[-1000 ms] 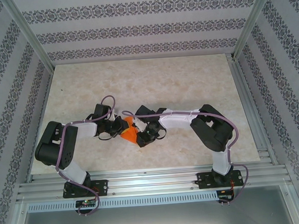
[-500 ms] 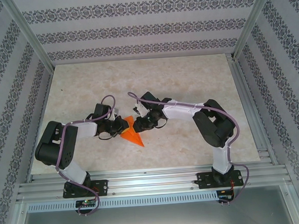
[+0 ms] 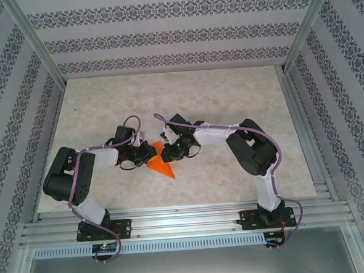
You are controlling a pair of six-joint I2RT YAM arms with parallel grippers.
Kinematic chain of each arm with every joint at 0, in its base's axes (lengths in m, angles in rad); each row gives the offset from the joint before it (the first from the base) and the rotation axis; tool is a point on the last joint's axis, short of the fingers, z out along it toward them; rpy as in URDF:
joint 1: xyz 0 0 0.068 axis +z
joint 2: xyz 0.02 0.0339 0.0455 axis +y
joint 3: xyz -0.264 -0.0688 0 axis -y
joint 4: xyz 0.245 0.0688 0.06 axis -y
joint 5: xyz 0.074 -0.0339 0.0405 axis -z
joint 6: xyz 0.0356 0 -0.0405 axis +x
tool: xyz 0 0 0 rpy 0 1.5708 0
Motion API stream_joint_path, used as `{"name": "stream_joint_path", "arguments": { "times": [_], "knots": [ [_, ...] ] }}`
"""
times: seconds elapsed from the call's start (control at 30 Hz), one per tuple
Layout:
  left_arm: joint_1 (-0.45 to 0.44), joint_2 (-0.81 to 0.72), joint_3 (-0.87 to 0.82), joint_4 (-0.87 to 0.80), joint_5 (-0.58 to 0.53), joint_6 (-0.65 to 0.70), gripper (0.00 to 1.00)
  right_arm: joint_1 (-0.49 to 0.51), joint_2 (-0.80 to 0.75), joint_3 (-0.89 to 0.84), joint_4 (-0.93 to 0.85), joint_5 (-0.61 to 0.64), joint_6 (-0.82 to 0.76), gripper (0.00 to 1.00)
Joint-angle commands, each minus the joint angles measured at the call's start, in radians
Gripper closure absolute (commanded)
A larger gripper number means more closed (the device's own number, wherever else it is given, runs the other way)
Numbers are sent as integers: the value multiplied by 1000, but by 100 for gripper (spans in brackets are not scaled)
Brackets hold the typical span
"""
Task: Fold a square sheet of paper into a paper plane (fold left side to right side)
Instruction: Fourth fold the wing at the center of the table.
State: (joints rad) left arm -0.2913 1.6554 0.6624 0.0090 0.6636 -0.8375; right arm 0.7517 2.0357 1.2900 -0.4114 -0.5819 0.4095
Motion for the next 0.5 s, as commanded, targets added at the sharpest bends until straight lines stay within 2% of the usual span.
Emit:
{"name": "stream_joint_path", "arguments": {
  "times": [0.0, 0.13, 0.47],
  "knots": [
    [-13, 16, 22, -20, -18, 29, 91, -8, 14, 25, 23, -15, -1, 85],
    [-13, 25, 27, -18, -18, 30, 91, -12, 23, 31, 0, 8, -14, 90],
    [-13, 38, 32, -17, -20, 32, 91, -19, 53, 40, -26, 42, -29, 91]
  ]
}}
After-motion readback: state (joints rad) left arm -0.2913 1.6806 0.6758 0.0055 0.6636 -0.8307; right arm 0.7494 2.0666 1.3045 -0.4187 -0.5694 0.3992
